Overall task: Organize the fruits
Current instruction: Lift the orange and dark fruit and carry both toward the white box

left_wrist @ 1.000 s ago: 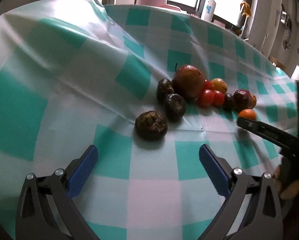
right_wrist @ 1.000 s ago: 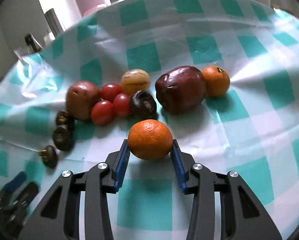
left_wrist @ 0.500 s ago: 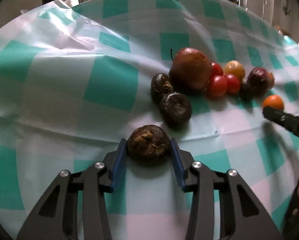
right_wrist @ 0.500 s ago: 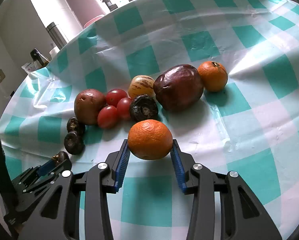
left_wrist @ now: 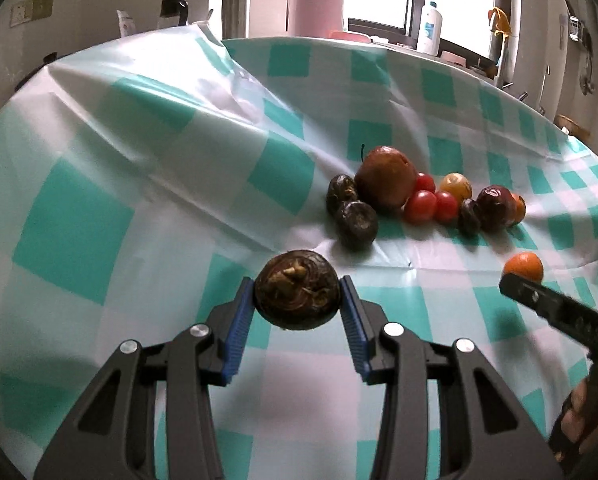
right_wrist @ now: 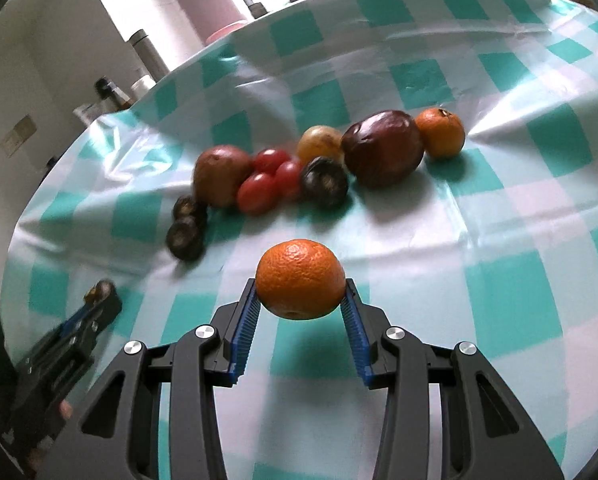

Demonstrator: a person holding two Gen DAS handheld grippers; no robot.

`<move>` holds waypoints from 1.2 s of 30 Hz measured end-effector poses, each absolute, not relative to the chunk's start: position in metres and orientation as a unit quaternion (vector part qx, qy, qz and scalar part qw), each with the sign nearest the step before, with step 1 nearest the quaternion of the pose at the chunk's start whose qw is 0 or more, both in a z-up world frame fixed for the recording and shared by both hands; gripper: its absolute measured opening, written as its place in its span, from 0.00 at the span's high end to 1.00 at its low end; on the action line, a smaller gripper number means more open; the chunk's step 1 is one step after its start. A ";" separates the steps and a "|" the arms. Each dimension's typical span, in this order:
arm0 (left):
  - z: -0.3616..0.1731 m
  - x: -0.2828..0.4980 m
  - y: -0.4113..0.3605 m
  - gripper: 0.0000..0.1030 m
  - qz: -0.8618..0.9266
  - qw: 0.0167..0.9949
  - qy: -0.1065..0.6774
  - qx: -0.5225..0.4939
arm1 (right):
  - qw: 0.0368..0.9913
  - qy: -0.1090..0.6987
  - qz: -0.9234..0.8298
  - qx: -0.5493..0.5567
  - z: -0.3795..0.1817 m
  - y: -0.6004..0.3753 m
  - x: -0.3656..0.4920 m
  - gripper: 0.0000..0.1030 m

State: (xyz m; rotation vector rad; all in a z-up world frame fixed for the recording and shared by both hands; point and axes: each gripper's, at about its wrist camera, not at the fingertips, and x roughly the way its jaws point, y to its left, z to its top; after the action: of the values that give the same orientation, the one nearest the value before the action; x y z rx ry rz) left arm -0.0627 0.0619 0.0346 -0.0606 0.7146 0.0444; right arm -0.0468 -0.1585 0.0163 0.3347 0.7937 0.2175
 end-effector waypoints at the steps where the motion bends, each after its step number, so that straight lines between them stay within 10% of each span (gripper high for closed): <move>1: 0.036 -0.067 0.060 0.58 0.025 0.938 0.346 -0.024 | 0.904 0.383 0.108 0.158 0.017 -0.158 -0.052 0.60; 36: 0.044 -0.160 -0.120 0.58 -0.129 0.923 0.341 0.122 | 0.935 0.326 0.025 0.137 0.029 -0.291 -0.227 0.60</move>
State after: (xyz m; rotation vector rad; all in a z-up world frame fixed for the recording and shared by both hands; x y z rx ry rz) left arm -0.1598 -0.1197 0.0443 0.2497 0.6998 -0.2650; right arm -0.2270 -0.2911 0.0294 0.2791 0.6658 0.0521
